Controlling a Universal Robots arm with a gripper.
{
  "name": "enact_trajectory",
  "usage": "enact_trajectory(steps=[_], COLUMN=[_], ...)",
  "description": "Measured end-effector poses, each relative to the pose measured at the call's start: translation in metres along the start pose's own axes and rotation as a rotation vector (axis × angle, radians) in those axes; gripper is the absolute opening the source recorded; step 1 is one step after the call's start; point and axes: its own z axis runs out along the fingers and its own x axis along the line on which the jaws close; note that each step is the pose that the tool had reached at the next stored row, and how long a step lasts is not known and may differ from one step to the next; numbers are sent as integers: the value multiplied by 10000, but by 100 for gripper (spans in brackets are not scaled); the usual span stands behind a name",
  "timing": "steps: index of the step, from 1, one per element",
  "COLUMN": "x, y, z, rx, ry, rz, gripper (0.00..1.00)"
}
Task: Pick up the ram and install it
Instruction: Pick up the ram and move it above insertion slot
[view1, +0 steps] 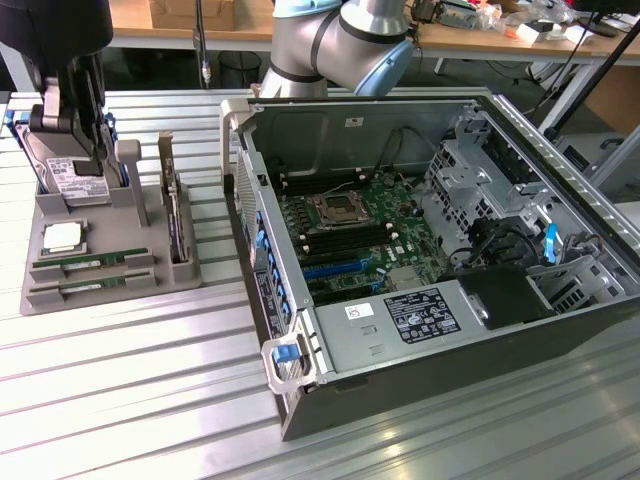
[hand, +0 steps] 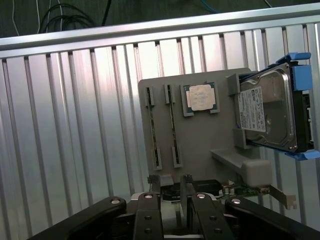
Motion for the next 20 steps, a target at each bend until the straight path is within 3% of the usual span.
enact_trajectory(steps=[20], x=[1], y=[-2], z=[42], rx=[0], ry=[0], rz=[-10], gripper=[30])
